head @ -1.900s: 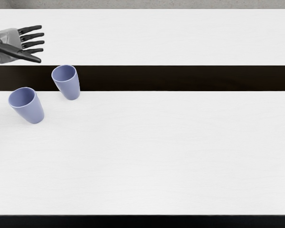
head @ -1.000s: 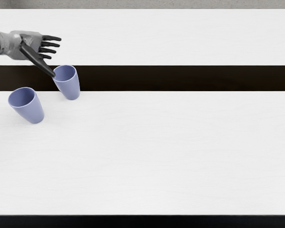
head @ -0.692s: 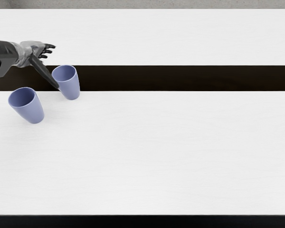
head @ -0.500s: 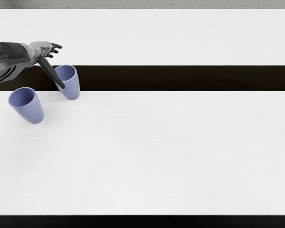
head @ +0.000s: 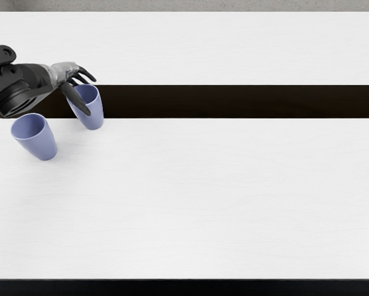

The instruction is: Pick up cup and place in cup with left hand

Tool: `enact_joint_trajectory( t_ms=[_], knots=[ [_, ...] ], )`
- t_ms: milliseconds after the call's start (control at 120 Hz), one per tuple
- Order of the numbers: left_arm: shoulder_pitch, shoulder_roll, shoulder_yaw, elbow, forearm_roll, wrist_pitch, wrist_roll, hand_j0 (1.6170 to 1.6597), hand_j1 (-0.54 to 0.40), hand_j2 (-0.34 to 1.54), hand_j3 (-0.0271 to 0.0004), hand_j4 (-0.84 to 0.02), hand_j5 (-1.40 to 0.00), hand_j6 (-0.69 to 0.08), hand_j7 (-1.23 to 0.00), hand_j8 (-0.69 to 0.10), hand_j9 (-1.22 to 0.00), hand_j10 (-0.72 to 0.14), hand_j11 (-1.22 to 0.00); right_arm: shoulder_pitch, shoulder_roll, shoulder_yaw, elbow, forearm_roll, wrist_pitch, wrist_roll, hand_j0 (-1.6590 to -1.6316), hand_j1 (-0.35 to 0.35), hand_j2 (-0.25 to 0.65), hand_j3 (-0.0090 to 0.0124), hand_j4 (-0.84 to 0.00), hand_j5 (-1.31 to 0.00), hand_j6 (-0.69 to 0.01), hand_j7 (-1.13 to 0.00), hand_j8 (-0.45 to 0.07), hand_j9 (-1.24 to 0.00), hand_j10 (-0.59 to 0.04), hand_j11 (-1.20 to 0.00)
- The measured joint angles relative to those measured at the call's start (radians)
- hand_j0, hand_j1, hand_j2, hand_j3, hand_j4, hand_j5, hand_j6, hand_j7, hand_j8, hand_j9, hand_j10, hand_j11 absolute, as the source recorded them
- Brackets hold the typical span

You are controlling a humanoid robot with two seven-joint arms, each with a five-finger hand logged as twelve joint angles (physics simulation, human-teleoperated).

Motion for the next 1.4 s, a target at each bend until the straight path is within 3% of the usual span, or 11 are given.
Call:
enact_joint_trajectory(
  t_ms=[100,183,258,267,333,425,533,675,817,1033,1400],
  knots=[
    [0.003,0.001,0.001,0.001,0.011,0.002,0.001,1.6580,-0.096,0.07,0.0000,-0.375,-0.48,-0.375,-0.48,-0.381,-0.48,-0.374,-0.48,0.000,0.000,0.000,0.000,0.000,0.000,0.000,-1.6581,-0.331,-0.003,0.0000,-0.015,-0.02,-0.015,-0.02,-0.015,-0.02,-0.015,-0.02],
    [0.004,0.003,0.001,0.001,0.018,0.002,0.003,1.6568,-0.087,0.05,-0.0001,-0.399,-0.53,-0.402,-0.53,-0.367,-0.52,-0.398,-0.53,0.000,0.000,0.000,0.000,0.000,0.000,0.000,-1.6581,-0.331,-0.003,0.0000,-0.015,-0.02,-0.014,-0.02,-0.015,-0.02,-0.015,-0.02],
    [0.005,0.002,0.000,0.001,0.024,0.002,0.010,1.6559,-0.094,0.08,0.0000,-0.431,-0.55,-0.371,-0.56,-0.349,-0.56,-0.422,-0.57,0.000,0.000,0.000,0.000,0.000,0.000,0.000,-1.6581,-0.331,-0.003,0.0000,-0.015,-0.02,-0.015,-0.02,-0.015,-0.02,-0.015,-0.02],
    [0.005,0.002,-0.001,0.001,0.025,0.002,0.011,1.6557,-0.095,0.07,0.0000,-0.435,-0.55,-0.402,-0.57,-0.349,-0.57,-0.425,-0.57,0.000,0.000,0.000,0.000,0.000,0.000,0.000,-1.6581,-0.331,-0.003,0.0000,-0.015,-0.02,-0.015,-0.02,-0.015,-0.02,-0.015,-0.02],
    [0.005,0.003,-0.001,0.001,0.029,0.000,0.015,1.6556,-0.103,0.14,0.0000,-0.461,-0.57,-0.391,-0.59,-0.366,-0.60,-0.446,-0.60,0.000,0.000,0.000,0.000,0.000,0.000,0.000,-1.6581,-0.331,-0.003,0.0000,-0.015,-0.02,-0.015,-0.02,-0.015,-0.02,-0.015,-0.02],
    [0.007,0.005,-0.003,0.001,0.033,-0.003,0.017,1.6540,-0.127,0.14,0.0000,-0.488,-0.60,-0.351,-0.63,-0.319,-0.64,-0.463,-0.63,0.000,0.000,0.000,0.000,0.000,0.000,0.000,-1.6581,-0.331,-0.003,0.0000,-0.015,-0.02,-0.015,-0.02,-0.015,-0.02,-0.015,-0.02],
    [0.004,0.024,-0.002,-0.010,0.024,-0.008,0.018,1.6555,-0.118,0.15,0.0000,-0.497,-0.65,-0.323,-0.68,-0.290,-0.67,-0.461,-0.65,0.000,0.000,0.000,0.000,0.000,0.000,0.000,-1.6581,-0.331,-0.003,0.0000,-0.015,-0.02,-0.015,-0.02,-0.015,-0.02,-0.015,-0.02],
    [-0.013,0.077,-0.007,-0.073,0.020,-0.009,0.018,1.6577,-0.149,0.39,-0.0001,-0.526,-0.68,-0.327,-0.70,-0.306,-0.70,-0.463,-0.68,0.000,0.000,0.000,0.000,0.000,0.000,0.000,-1.6581,-0.331,-0.003,0.0000,-0.015,-0.02,-0.014,-0.02,-0.015,-0.02,-0.015,-0.02],
    [-0.034,0.108,-0.013,-0.123,0.017,-0.010,0.018,1.6571,-0.134,0.33,0.0000,-0.516,-0.72,-0.319,-0.71,-0.301,-0.72,-0.460,-0.70,0.000,0.000,0.000,0.000,0.000,0.000,0.000,-1.6581,-0.331,-0.003,0.0000,-0.015,-0.02,-0.015,-0.02,-0.015,-0.02,-0.015,-0.02],
    [-0.090,0.222,-0.017,-0.234,0.017,-0.010,0.018,1.6573,-0.161,0.39,0.0000,-0.497,-0.74,-0.305,-0.71,-0.293,-0.74,-0.444,-0.72,0.000,0.000,0.000,0.000,0.000,0.000,0.000,-1.6581,-0.331,-0.003,0.0000,-0.015,-0.02,-0.015,-0.02,-0.015,-0.02,-0.015,-0.02],
    [-0.153,0.401,-0.018,-0.421,0.018,-0.017,0.018,1.6559,-0.134,0.26,0.0000,-0.484,-0.75,-0.296,-0.71,-0.295,-0.72,-0.443,-0.72,0.000,0.000,0.000,0.000,0.000,0.000,0.000,-1.6581,-0.331,-0.003,0.0000,-0.015,-0.02,-0.015,-0.02,-0.015,-0.02,-0.015,-0.02]
  ],
)
